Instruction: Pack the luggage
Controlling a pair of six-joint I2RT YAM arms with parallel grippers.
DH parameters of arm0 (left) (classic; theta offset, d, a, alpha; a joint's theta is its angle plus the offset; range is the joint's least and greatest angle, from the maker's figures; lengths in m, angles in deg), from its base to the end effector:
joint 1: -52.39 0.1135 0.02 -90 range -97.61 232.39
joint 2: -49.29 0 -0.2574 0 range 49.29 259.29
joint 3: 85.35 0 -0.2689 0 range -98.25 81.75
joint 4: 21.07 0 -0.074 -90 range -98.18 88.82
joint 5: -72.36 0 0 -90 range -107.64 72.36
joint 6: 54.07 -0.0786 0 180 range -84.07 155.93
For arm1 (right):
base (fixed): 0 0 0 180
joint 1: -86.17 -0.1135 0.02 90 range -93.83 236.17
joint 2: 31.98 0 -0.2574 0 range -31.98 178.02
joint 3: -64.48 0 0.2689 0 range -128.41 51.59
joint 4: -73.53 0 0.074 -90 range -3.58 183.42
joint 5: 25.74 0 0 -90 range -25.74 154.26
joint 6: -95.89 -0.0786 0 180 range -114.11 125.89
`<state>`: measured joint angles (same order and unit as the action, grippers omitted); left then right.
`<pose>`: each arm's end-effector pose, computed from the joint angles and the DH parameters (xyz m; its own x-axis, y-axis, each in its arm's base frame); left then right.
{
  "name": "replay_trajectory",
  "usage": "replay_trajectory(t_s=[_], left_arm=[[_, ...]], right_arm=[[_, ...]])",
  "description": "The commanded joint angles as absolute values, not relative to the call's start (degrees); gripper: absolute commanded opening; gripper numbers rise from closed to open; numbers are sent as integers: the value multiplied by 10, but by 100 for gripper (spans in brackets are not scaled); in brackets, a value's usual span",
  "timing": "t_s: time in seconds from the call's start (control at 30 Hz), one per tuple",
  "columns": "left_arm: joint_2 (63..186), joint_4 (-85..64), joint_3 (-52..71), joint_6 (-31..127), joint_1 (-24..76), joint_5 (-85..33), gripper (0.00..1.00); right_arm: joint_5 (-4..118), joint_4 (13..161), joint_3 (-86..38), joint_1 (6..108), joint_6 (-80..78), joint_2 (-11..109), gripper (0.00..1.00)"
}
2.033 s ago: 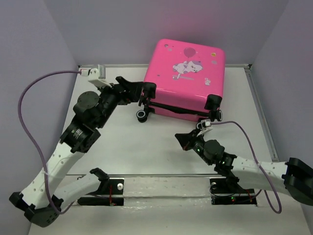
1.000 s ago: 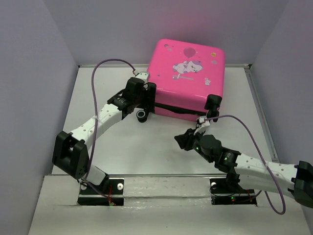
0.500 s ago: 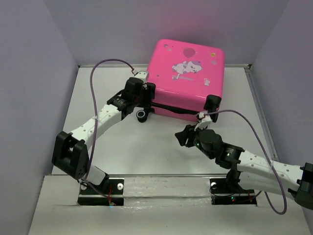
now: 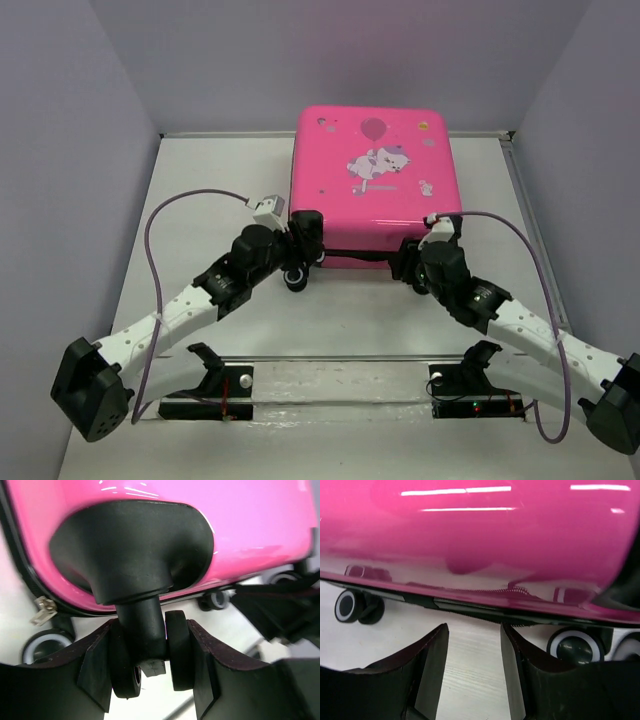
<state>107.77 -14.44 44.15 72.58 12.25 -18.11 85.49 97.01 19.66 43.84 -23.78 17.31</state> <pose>0.2285 -0.1935 0.2571 -0.5431 -0.3228 -0.7751 0.4070 0.7063 -0.5793 0.2042 0.1475 0.2186 -0.4947 0.1735 -0.8516 -0.1684 0.9422 0.2898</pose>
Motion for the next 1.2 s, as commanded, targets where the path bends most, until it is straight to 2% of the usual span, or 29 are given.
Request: replay_trajectory(t_s=[0.0, 0.17, 0.3, 0.47, 0.6, 0.7, 0.93, 1.17], left_arm=[[1022, -278, 511, 813, 36, -255, 6], [996, -328, 525, 881, 3, -222, 6], [985, -321, 499, 867, -6, -174, 6], [990, -281, 463, 817, 3, -102, 6], [988, -253, 436, 794, 46, -99, 6], [987, -262, 442, 785, 78, -139, 6], [990, -276, 470, 788, 78, -160, 6], [969, -252, 471, 791, 78, -154, 6]], right_arm=[[877, 972, 191, 442, -222, 156, 51], [903, 945, 253, 442, -231, 100, 46], [874, 953, 278, 442, -235, 38, 43], [888, 1002, 281, 442, -279, 46, 43], [932, 1026, 272, 442, -304, 55, 44], [922, 1044, 253, 442, -308, 62, 44], [940, 1072, 243, 442, -328, 86, 47], [977, 1033, 243, 442, -319, 114, 47]])
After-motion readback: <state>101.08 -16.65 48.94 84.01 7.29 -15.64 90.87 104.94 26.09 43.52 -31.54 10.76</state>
